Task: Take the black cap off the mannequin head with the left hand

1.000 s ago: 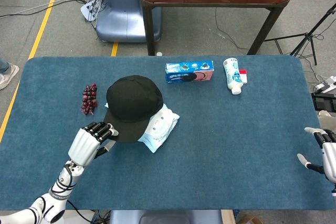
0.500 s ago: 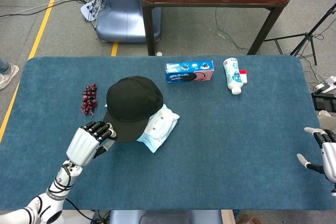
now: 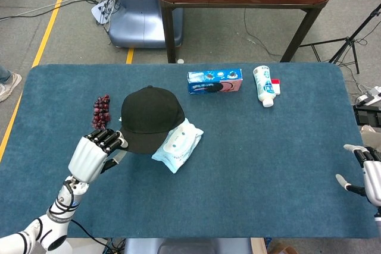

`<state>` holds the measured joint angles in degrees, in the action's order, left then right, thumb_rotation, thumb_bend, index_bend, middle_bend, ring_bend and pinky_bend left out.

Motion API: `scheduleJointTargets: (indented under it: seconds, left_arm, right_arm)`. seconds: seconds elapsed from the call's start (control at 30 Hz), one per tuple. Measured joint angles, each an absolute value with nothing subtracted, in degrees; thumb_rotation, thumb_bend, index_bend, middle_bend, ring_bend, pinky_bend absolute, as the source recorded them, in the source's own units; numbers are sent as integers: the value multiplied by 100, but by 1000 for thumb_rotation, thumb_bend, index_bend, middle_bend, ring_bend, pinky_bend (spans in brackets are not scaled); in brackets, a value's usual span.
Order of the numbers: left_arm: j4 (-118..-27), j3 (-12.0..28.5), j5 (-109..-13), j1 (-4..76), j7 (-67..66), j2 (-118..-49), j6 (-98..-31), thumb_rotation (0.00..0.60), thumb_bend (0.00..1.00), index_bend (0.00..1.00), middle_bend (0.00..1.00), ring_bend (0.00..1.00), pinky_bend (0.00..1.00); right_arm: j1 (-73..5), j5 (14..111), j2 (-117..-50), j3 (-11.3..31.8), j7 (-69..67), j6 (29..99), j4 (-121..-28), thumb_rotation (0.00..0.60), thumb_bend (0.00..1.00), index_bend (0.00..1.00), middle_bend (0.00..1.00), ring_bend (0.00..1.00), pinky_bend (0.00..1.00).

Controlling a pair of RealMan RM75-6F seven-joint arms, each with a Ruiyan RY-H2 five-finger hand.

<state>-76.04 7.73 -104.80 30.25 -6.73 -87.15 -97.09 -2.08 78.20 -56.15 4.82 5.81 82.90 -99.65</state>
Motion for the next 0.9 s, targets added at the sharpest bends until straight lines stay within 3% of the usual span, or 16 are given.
scheduleJointTargets:
  seconds: [0.9]
  left_arm:
    - [-8018,1238,-10254,3567,-1069,-8401,-9059,600,645,620,572,513,664]
  right_arm:
    - [-216,7803,-5593,485,516,8269,-9951,600,213,265,300,222,482]
